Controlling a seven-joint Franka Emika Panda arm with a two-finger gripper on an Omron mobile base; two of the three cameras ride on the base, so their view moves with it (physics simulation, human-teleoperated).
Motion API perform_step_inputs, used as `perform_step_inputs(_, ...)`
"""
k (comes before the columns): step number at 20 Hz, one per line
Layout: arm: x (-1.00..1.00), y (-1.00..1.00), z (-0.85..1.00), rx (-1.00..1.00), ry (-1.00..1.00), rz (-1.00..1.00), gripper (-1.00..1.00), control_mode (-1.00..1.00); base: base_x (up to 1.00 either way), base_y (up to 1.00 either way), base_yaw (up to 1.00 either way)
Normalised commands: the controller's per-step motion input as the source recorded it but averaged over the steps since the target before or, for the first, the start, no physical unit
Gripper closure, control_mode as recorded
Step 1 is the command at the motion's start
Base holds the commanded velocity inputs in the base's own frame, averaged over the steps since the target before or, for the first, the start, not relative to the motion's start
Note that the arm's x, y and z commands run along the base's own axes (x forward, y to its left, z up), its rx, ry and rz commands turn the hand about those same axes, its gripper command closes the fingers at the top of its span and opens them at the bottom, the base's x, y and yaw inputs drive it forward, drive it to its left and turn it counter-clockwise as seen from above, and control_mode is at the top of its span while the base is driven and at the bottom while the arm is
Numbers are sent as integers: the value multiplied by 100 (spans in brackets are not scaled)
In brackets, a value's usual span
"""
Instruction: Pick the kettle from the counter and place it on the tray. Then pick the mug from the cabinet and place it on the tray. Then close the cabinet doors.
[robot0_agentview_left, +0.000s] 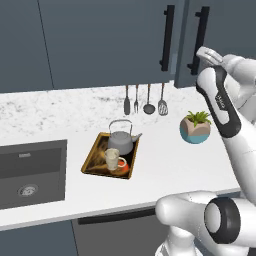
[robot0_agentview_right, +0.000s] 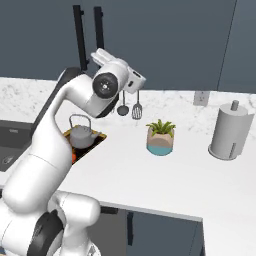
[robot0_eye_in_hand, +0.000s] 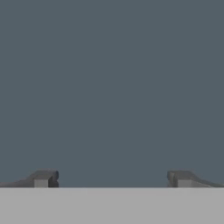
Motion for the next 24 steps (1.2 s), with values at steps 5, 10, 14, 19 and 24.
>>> perform_step_inputs(5,42,-6,-3,-22,16,-19,-100,-100,0,0,0)
perform_step_inputs(10,74,0,-15,-15,11,-16,-100,-100,0,0,0)
perform_step_inputs(14,50,-10,-17,-15,11,-14,-100,-100,0,0,0)
perform_step_inputs(19,28,-19,-21,-18,7,-13,-100,-100,0,0,0)
perform_step_inputs(24,7,-21,-10,-9,6,-8,-100,-100,0,0,0)
